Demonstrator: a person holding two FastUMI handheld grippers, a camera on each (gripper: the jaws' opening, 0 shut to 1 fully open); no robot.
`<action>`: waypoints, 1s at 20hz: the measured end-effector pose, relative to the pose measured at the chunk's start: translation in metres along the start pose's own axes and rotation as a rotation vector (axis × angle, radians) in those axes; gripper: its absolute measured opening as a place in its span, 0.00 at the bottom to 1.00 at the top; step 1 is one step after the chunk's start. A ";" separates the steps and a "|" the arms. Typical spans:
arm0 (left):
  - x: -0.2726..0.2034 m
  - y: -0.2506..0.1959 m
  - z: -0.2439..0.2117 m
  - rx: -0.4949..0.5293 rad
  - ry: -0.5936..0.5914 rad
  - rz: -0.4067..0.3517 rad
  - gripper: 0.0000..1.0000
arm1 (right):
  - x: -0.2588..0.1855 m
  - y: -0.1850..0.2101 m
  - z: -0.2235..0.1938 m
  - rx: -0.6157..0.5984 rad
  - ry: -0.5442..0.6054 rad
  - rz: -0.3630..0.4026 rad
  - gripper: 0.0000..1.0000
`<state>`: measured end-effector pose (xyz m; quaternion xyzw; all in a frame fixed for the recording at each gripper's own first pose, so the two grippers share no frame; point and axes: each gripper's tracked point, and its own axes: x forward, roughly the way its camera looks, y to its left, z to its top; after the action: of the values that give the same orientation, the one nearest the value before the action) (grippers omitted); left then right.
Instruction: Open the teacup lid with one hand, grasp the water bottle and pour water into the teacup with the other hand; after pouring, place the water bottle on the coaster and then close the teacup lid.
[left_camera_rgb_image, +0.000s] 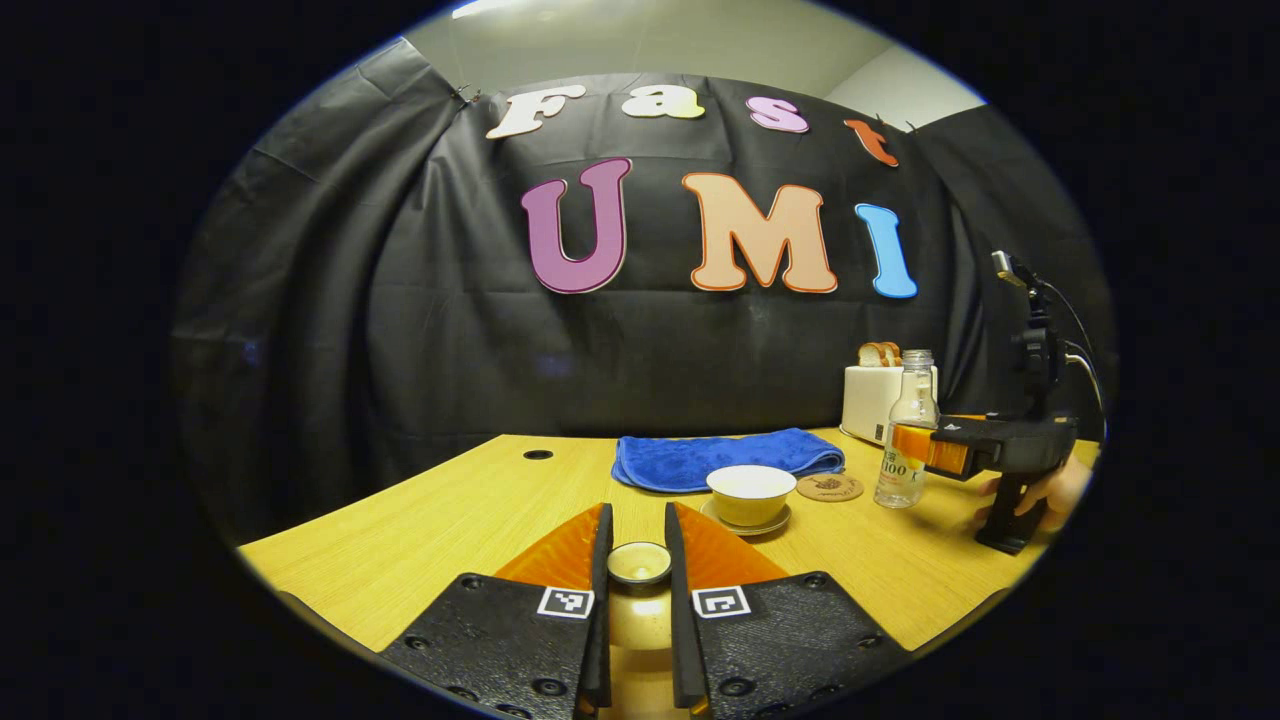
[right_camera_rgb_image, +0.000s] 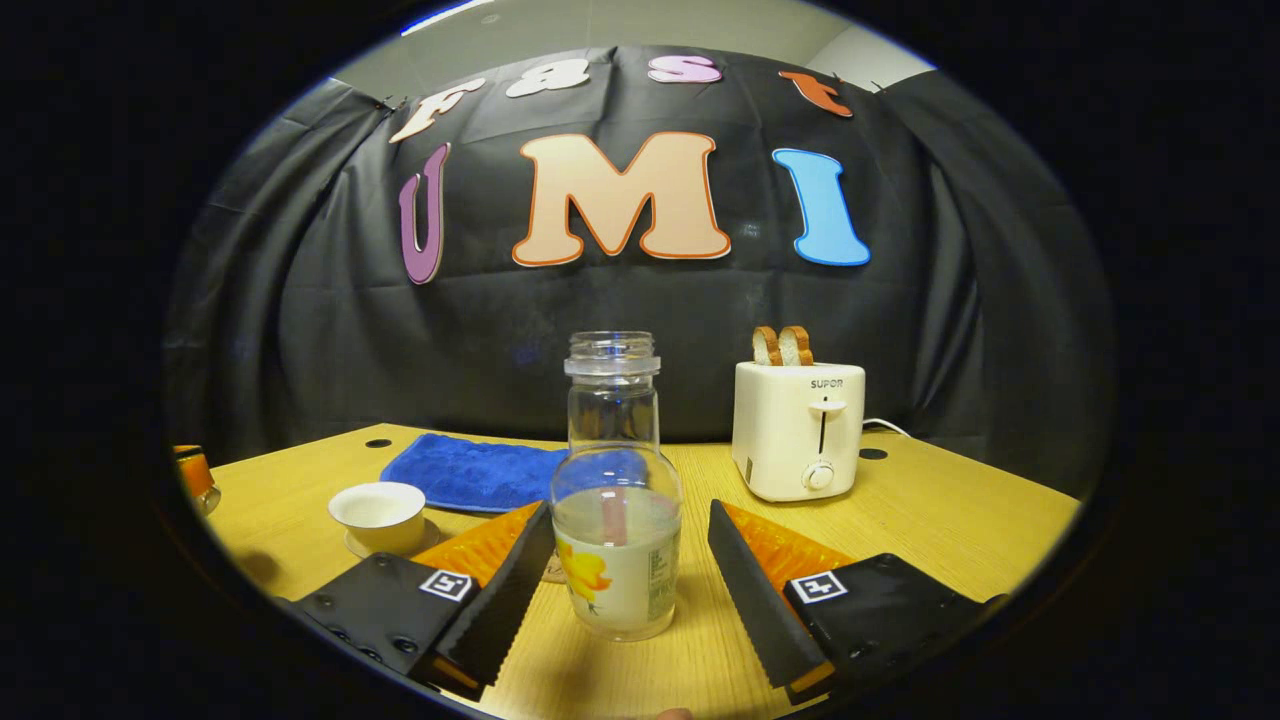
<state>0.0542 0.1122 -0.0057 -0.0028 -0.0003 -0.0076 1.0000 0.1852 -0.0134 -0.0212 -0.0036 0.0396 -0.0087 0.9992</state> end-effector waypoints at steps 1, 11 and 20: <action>0.001 0.003 -0.001 -0.001 0.002 0.001 0.21 | 0.004 -0.001 0.000 0.001 -0.004 -0.004 0.98; 0.004 0.003 -0.001 0.001 -0.001 -0.026 0.21 | 0.021 0.004 0.006 -0.023 -0.040 -0.029 0.79; 0.008 0.000 -0.001 0.001 0.007 -0.059 0.21 | 0.025 0.064 0.008 -0.461 -0.084 0.031 0.71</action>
<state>0.0624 0.1125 -0.0072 -0.0023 0.0032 -0.0373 0.9993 0.2115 0.0501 -0.0152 -0.2317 -0.0008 0.0160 0.9727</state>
